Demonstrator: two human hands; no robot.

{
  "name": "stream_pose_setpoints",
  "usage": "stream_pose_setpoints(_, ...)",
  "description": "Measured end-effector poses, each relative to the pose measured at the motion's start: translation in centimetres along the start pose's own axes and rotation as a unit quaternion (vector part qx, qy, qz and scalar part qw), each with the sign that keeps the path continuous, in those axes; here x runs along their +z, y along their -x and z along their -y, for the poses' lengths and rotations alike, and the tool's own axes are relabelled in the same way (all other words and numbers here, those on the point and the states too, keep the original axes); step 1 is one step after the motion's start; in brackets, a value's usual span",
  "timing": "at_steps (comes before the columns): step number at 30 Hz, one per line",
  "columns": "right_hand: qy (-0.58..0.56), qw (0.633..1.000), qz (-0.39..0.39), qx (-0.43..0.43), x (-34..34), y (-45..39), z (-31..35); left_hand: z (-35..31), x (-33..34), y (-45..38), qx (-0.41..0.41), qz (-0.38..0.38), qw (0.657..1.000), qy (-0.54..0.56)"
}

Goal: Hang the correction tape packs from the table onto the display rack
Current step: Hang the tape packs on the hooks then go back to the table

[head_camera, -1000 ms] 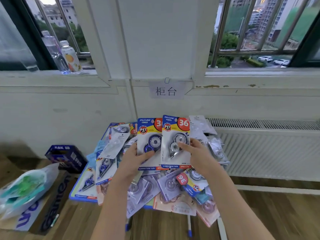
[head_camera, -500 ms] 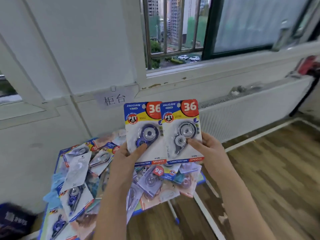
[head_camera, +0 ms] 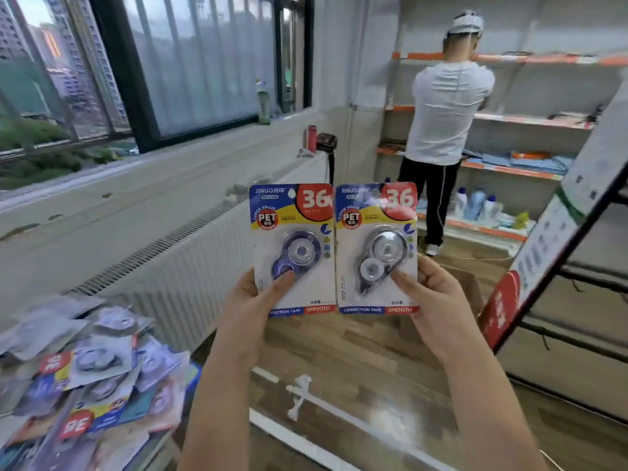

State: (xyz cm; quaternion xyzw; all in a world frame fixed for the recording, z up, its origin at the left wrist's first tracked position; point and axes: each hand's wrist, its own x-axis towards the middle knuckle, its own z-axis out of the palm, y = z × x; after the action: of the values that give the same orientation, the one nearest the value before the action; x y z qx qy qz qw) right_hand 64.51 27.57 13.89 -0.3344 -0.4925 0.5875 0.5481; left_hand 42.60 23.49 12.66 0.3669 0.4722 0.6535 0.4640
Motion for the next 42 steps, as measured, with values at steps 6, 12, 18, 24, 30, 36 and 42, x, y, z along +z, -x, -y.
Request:
stream_pose_setpoints(6,-0.013,0.988,-0.147,-0.048,-16.4,5.0,6.0,4.3,17.6,1.9,-0.032,0.148,0.988,0.016)
stream_pose_setpoints(12,0.000,0.956,-0.278,-0.094,-30.5,11.4,10.8,9.3,33.3,5.3,-0.053,0.255,0.965,0.011)
stream_pose_setpoints(18,-0.019,0.911,-0.390,-0.132,-40.8,17.2,12.9,13.3,45.8,8.6,-0.096,0.370,0.924,0.021)
stream_pose_setpoints(24,-0.003,0.872,-0.469,-0.142,-50.1,20.1,15.1,17.6,57.7,10.3,-0.112,0.447,0.887,0.009)
stream_pose_setpoints(30,0.031,0.847,-0.507,-0.159,-60.5,19.2,19.0,20.9,70.0,10.0,-0.104,0.511,0.853,0.006)
stream_pose_setpoints(36,0.023,0.824,-0.532,-0.193,-70.9,16.5,24.2,22.8,82.8,8.9,-0.092,0.540,0.837,0.021)
stream_pose_setpoints(42,0.009,0.811,-0.555,-0.187,-79.5,16.3,25.7,26.0,91.5,9.7,-0.107,0.544,0.832,0.007)
